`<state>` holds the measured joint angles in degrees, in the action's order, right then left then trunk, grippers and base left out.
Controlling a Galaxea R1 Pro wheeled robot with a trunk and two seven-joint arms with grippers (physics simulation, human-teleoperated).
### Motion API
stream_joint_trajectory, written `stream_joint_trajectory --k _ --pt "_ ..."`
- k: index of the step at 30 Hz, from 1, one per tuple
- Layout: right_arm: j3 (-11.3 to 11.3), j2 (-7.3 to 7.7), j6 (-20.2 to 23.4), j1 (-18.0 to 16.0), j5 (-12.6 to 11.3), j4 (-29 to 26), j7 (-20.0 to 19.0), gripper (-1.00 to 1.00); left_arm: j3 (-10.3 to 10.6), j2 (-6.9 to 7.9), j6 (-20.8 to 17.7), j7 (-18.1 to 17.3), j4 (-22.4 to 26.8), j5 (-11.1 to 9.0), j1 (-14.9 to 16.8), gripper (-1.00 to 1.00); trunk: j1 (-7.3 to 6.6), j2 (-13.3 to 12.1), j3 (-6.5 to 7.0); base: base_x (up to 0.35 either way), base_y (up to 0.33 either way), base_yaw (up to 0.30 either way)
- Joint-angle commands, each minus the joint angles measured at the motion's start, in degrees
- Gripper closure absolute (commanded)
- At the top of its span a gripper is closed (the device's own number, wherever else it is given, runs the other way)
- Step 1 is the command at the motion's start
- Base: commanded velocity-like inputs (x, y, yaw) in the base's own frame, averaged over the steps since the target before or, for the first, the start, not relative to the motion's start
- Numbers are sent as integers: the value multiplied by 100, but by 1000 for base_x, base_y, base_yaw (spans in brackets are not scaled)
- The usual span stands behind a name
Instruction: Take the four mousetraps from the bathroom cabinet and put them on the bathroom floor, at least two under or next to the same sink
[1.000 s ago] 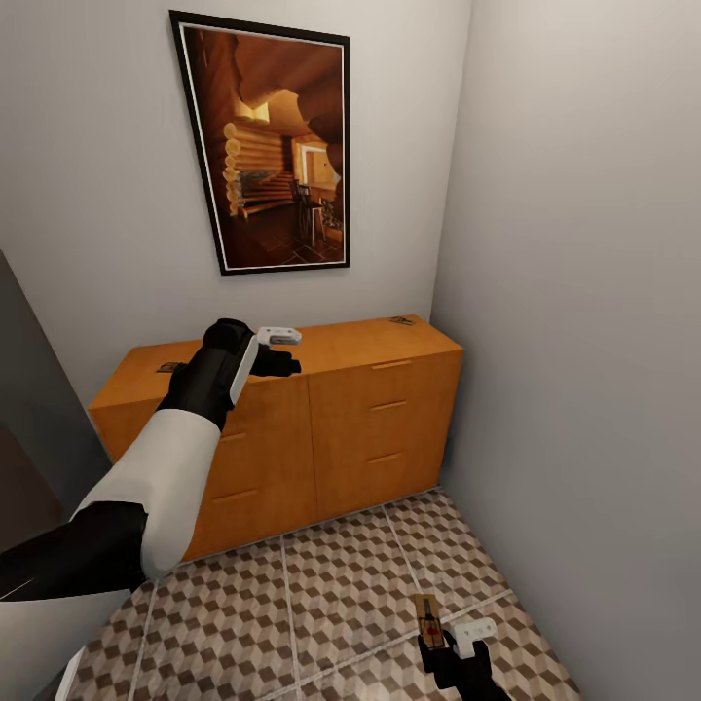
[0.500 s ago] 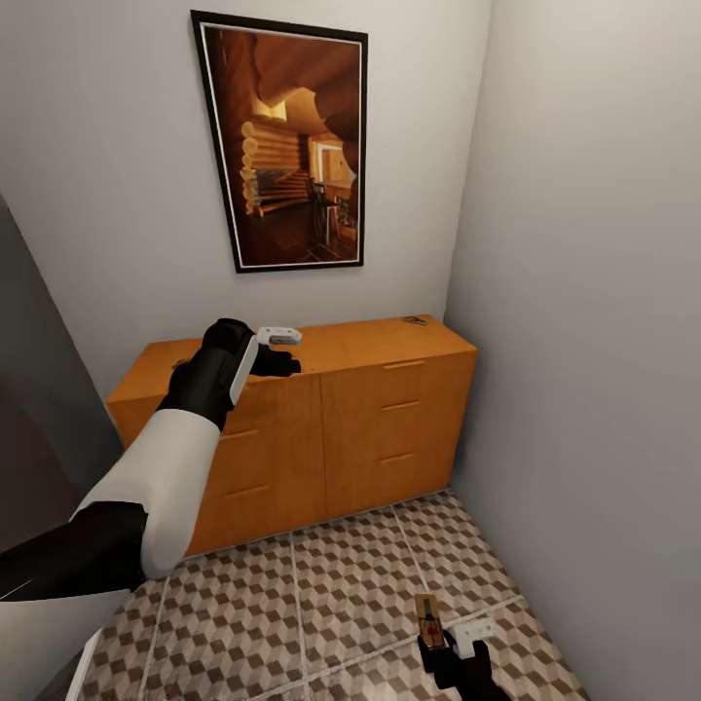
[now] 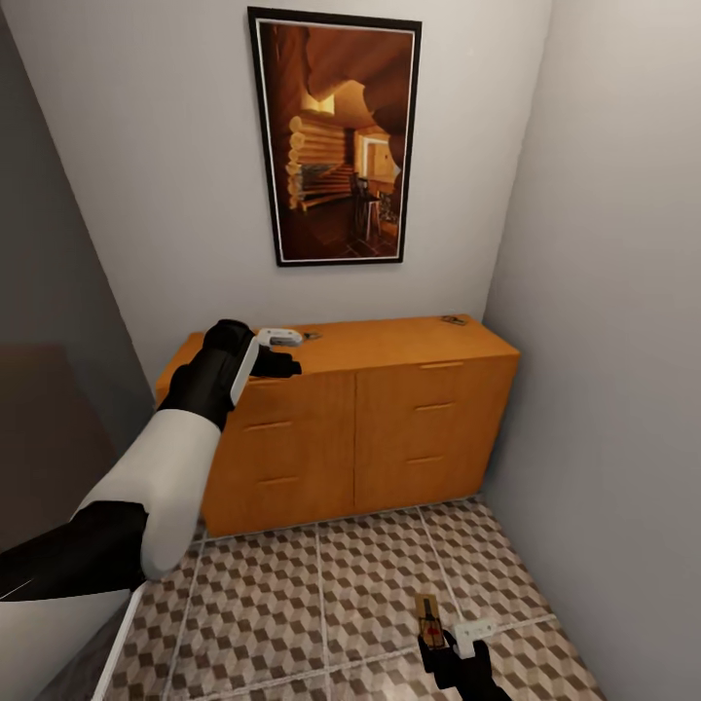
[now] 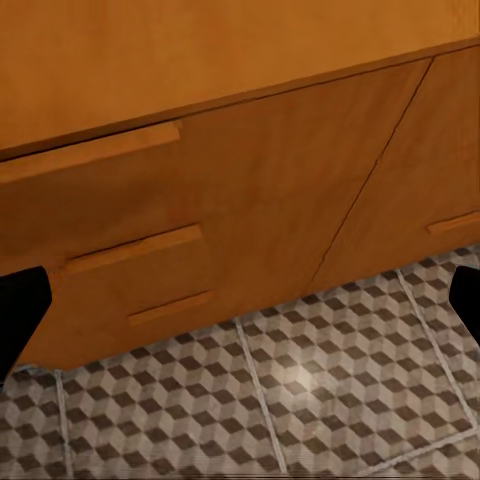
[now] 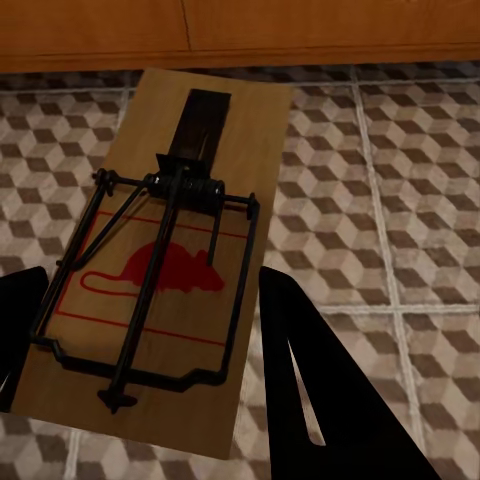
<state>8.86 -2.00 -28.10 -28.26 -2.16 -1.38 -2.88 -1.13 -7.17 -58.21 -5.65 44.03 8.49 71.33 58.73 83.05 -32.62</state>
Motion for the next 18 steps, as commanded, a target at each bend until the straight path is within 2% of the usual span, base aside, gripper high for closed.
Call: stream_joint_trajectory --k 1,11,18 --pt "20 3 -20 -4 -48 6 -43 100 -11 -3 -17 -59 -35 65 4 -100 0 3 -7 0 0 85" --pt "20 -9 -15 -4 -48 6 -45 100 -17 1 7 -34 -164 81 31 -100 0 3 -11 0 0 21" --pt "20 -11 -12 -4 -48 6 -45 100 -19 7 11 -17 -376 82 299 -100 0 3 -11 0 0 0"
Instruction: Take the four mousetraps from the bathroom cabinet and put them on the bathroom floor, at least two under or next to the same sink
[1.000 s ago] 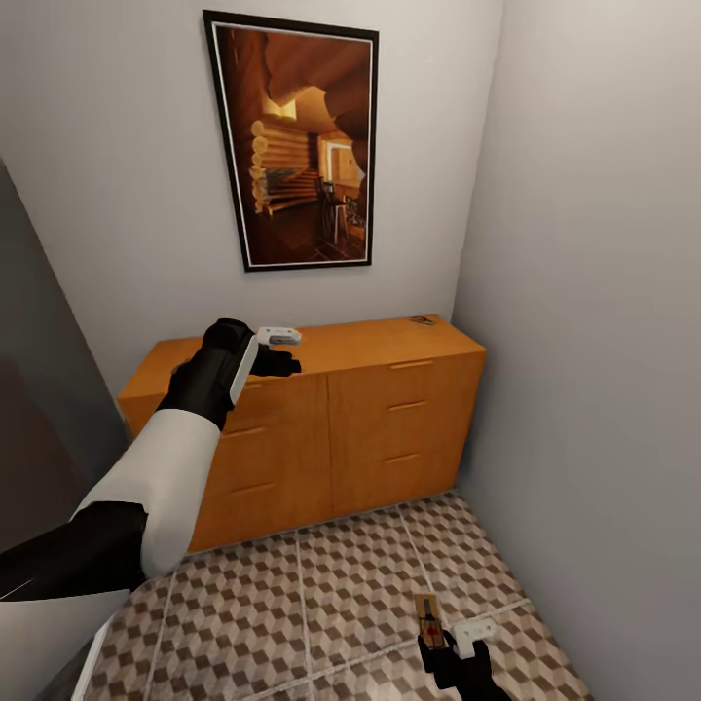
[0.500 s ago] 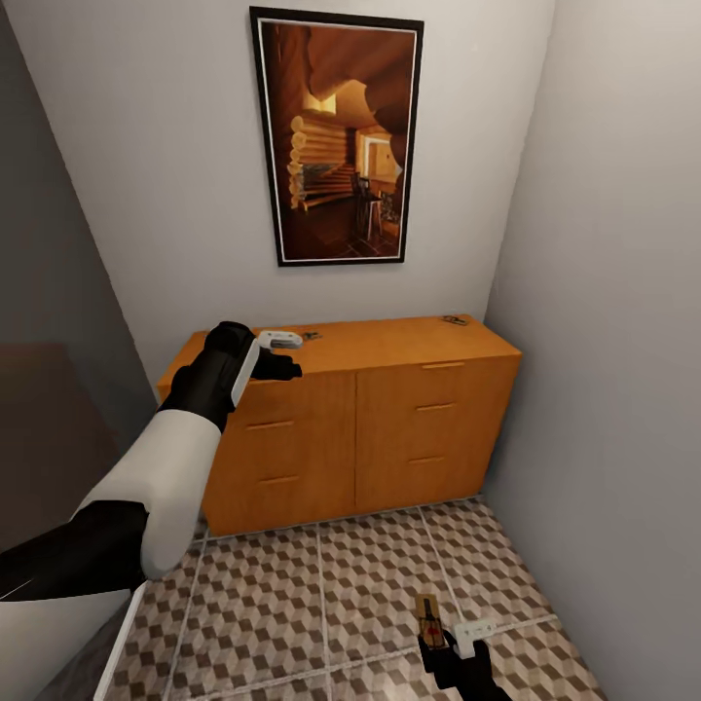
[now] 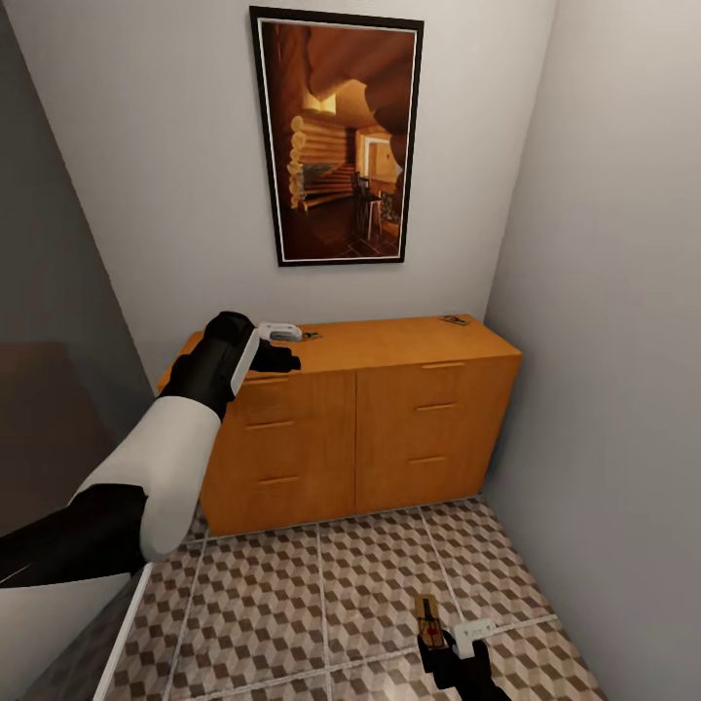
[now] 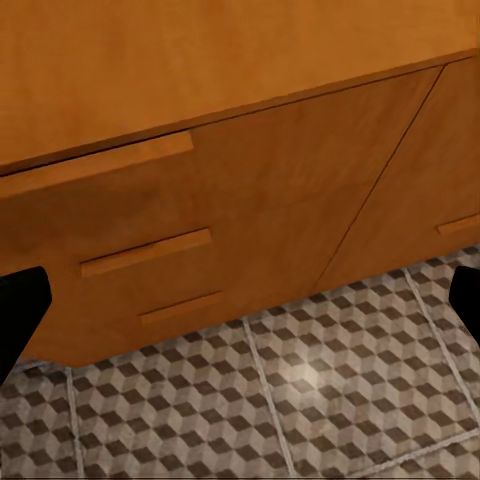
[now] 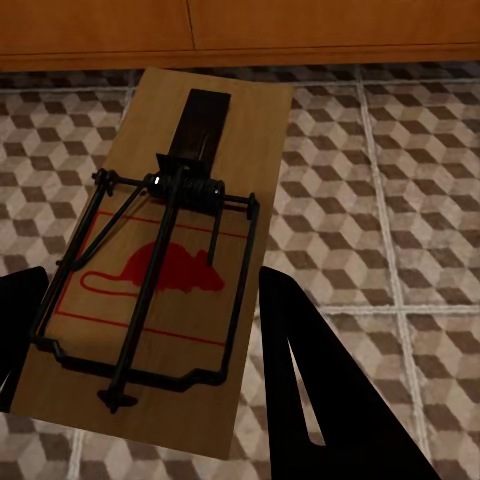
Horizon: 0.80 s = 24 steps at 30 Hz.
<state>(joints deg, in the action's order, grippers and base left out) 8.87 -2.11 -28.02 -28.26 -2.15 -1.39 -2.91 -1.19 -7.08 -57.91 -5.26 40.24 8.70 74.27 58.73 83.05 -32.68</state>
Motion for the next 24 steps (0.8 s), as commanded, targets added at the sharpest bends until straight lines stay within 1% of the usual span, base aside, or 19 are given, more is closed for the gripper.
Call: stream_joint_trajectory --k 1,8,24 --pt "18 1 -20 -4 -49 7 -42 100 -13 0 -19 -55 -11 62 12 -100 0 3 -6 0 0 0" --pt "18 -3 -20 -4 -49 7 -43 100 -13 81 -25 -54 -39 62 54 -100 0 3 -6 0 0 0" --pt "18 0 -28 -4 -49 7 -43 100 -18 82 -74 -93 -21 49 70 -100 0 3 -6 0 0 0"
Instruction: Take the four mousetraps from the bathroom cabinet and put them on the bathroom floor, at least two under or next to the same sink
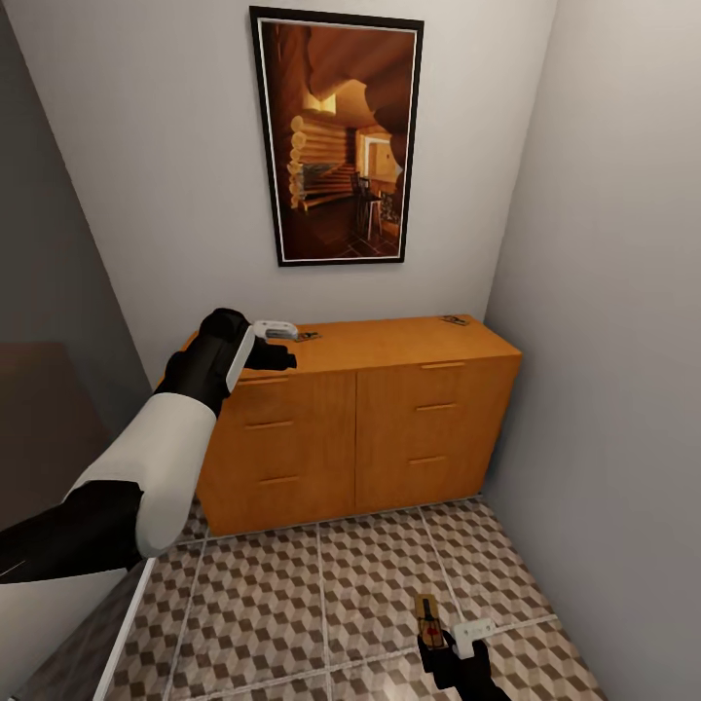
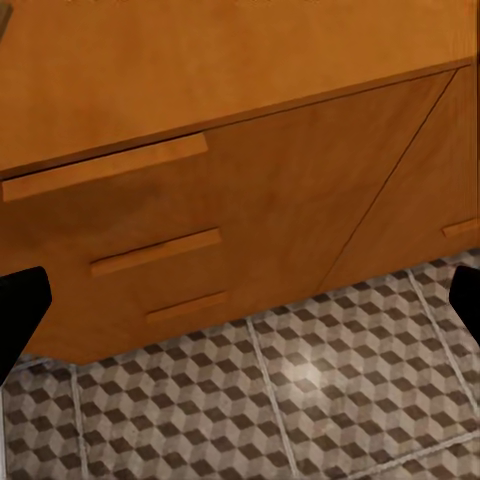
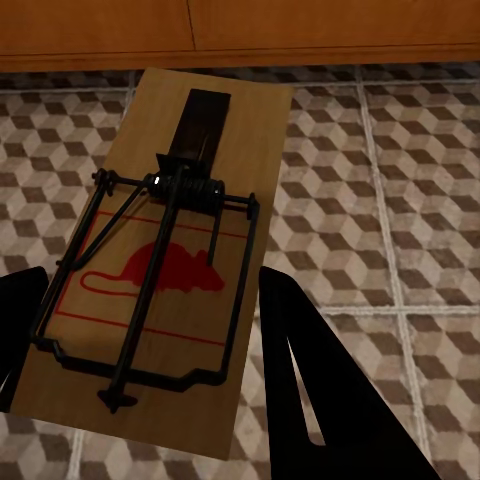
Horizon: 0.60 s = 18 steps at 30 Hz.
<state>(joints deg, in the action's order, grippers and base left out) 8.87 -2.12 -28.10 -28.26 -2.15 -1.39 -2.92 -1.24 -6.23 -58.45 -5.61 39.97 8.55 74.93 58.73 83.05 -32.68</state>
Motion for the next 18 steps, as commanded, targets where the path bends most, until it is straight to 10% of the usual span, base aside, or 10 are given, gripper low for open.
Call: stream_joint_trajectory --k 1,18 --pt "18 1 -20 -4 -49 7 -42 100 -12 -4 -20 -61 10 63 4 -100 0 3 -6 0 0 0" --pt "18 1 -15 -4 -49 7 -42 100 -5 18 -26 -956 204 59 4 -100 0 3 -6 0 0 0"
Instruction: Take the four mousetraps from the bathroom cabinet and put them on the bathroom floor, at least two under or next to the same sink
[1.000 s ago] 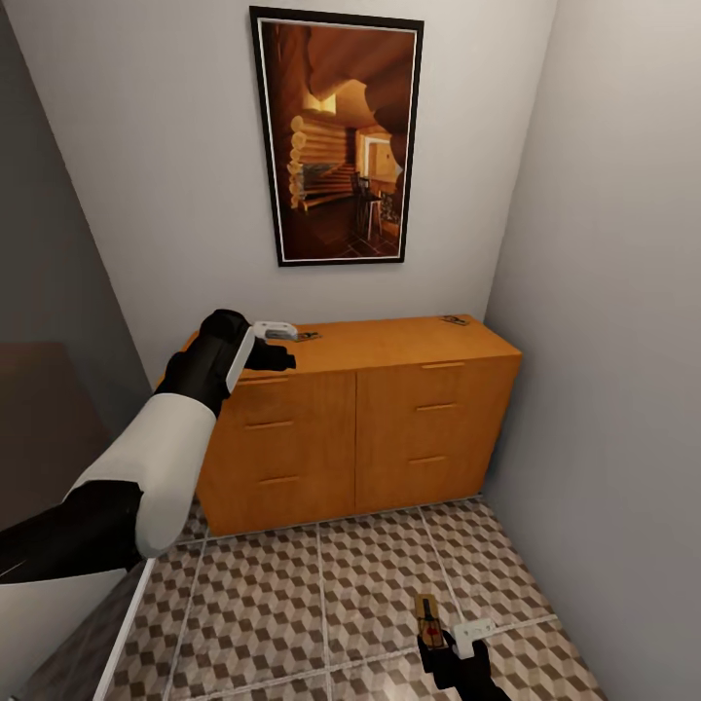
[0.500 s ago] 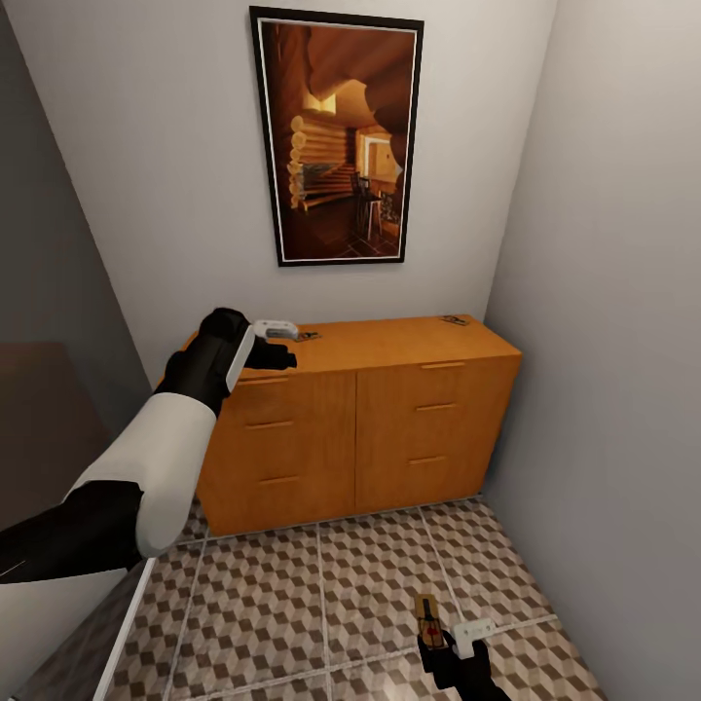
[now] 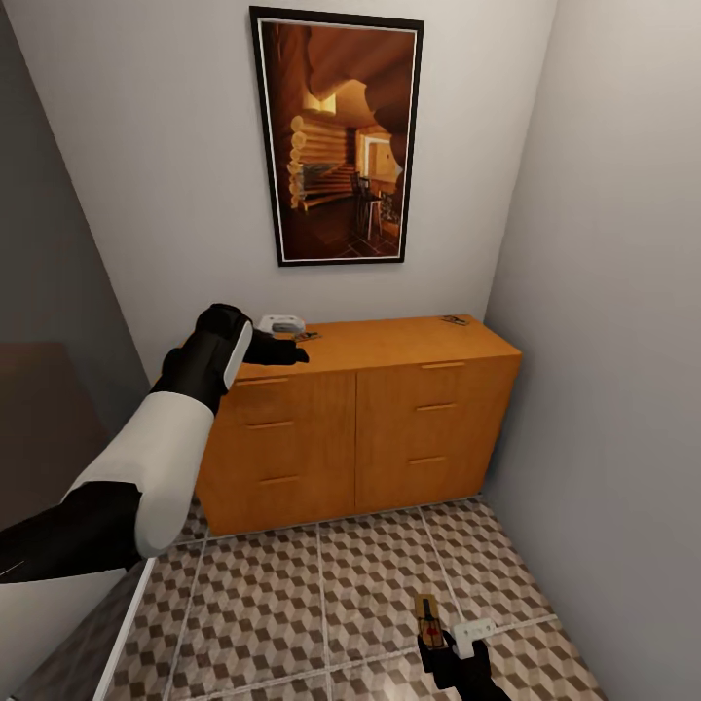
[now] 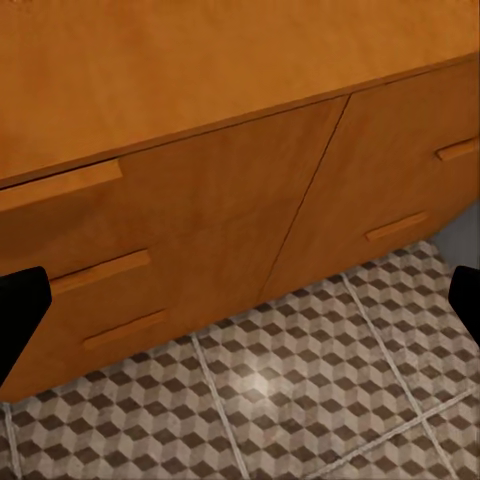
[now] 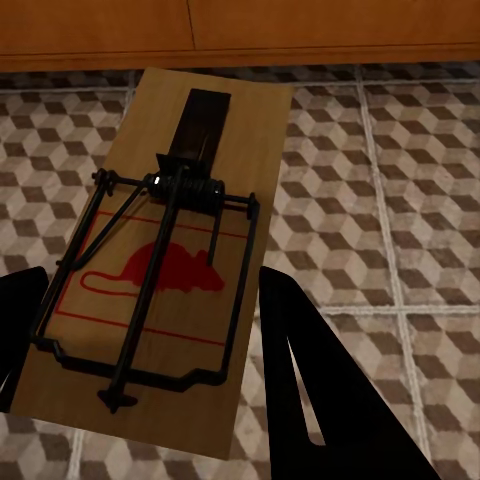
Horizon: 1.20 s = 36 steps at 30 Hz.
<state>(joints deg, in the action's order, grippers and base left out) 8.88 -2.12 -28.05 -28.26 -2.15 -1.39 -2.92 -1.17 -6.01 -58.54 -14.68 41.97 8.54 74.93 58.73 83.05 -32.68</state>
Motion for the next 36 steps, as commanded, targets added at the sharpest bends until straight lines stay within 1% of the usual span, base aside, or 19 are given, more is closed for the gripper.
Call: stream_joint_trajectory --k 1,10,18,36 --pt "18 1 -19 -4 -49 7 -42 100 -13 -2 -17 -53 6 60 4 -100 0 3 -6 0 0 0" --pt "18 1 -19 -4 -49 7 -40 100 -10 35 -17 -69 13 62 4 -100 0 3 -6 0 0 0" --pt "18 1 -17 -4 -49 7 -40 100 -7 110 -17 -70 13 64 4 -100 0 3 -6 0 0 0" --pt "18 1 -34 -4 -49 7 -42 100 -6 118 -17 -70 13 68 4 -100 0 3 -6 0 0 0"
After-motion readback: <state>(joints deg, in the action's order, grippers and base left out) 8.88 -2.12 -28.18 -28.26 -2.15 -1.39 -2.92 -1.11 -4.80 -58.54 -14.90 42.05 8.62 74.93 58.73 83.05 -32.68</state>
